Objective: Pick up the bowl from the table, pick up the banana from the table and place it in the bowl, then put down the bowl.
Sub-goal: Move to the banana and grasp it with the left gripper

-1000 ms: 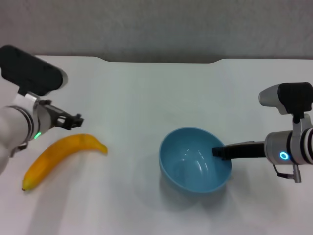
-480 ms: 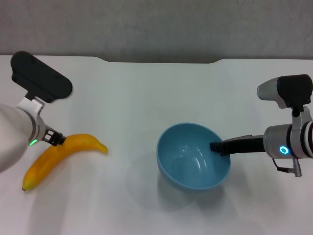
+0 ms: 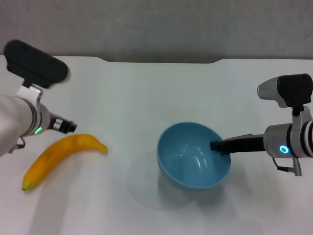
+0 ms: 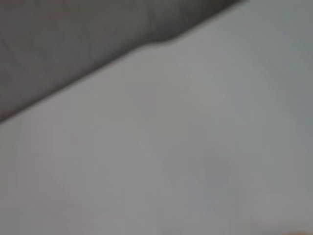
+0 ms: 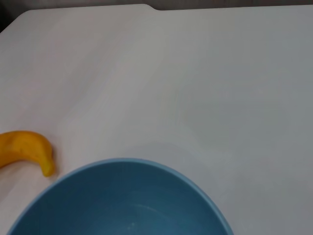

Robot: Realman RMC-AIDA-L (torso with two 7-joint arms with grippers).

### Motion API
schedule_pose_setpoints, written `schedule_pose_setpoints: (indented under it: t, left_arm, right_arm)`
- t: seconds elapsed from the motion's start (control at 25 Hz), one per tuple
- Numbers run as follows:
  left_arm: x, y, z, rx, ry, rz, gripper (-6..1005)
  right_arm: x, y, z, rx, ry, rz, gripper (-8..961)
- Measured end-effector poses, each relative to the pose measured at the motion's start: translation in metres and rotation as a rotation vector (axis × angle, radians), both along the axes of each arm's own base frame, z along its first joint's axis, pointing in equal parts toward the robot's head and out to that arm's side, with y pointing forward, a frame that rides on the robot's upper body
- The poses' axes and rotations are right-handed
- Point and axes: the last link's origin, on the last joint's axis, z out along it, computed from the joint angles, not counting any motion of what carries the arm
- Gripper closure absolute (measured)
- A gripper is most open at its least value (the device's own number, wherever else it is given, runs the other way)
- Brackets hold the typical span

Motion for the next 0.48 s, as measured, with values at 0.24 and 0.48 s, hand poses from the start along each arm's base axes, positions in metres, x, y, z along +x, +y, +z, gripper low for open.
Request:
schedule_pose_setpoints:
  t: [0.24, 0.48]
  left_arm:
    - [0.012, -0.007, 0.007, 0.044, -0.108, -0.096, 239]
    - [0.018, -0.009, 0.029, 0.169, -0.329, -0.107, 240]
  right_arm:
    - [0.0, 0.0, 0.0, 0.0, 0.0, 0.001, 918]
    - [0.0, 0.0, 0.0, 0.0, -0.002, 0.003, 918]
